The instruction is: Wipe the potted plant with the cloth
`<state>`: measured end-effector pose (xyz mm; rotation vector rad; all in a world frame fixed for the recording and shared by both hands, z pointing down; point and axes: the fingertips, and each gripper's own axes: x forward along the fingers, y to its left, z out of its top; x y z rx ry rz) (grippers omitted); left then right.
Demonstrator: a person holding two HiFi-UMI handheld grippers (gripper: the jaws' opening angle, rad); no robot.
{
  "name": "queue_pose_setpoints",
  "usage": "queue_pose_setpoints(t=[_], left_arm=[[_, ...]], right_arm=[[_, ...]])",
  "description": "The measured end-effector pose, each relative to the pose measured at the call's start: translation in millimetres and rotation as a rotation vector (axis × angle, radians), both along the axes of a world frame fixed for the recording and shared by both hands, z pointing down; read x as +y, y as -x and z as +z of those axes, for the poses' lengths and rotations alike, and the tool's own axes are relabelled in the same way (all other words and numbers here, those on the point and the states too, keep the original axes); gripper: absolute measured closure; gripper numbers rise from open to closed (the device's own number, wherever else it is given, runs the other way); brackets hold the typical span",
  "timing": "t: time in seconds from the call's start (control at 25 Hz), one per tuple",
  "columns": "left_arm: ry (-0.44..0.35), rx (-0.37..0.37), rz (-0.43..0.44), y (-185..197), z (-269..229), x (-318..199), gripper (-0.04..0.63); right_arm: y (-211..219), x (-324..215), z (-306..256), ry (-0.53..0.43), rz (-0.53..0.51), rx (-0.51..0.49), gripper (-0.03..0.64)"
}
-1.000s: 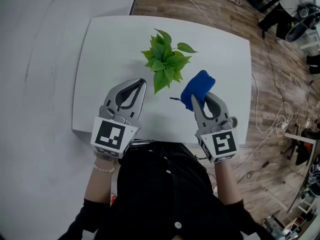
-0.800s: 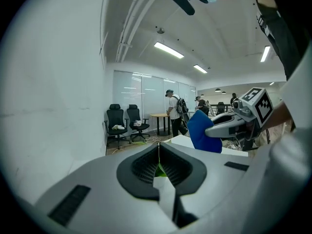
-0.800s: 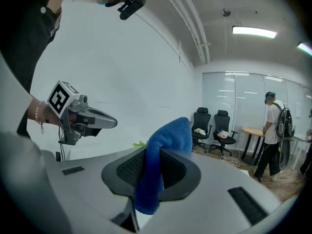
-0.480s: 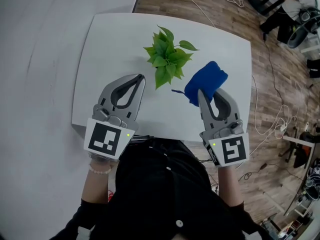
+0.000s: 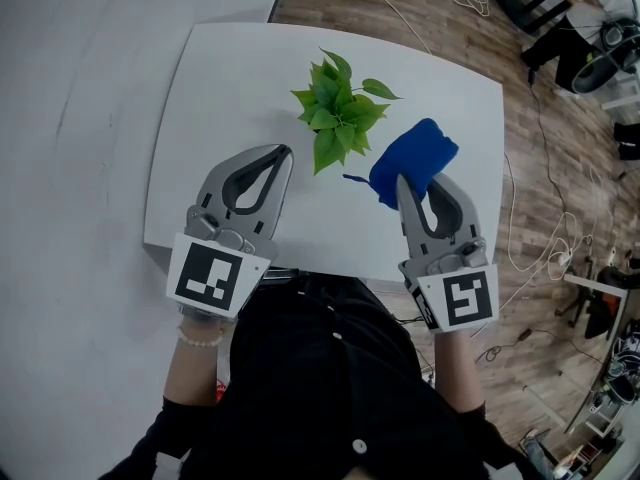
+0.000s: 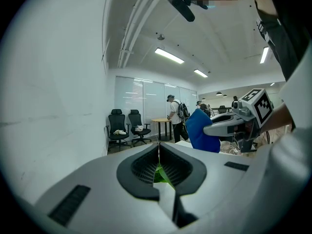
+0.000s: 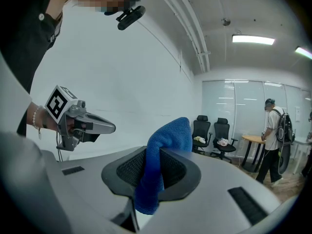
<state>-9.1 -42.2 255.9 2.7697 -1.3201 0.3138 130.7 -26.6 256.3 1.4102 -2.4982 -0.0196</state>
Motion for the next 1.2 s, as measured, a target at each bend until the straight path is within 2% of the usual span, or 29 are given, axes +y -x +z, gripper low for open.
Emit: queue_pose_setpoints(t=[0.72, 1.2], left_arm=[[0.024, 0.000, 0.012, 2.4, 6.2, 0.4, 0.577], [0.009, 0.005, 0.002, 7.0, 1.7, -9.1, 0.577]], right_arm=[[11.6, 1.6, 7.5, 0.026, -0.012, 0.035, 0.523], [15.0, -0.6, 7.7, 0.031, -0.016, 0.039, 0.523]])
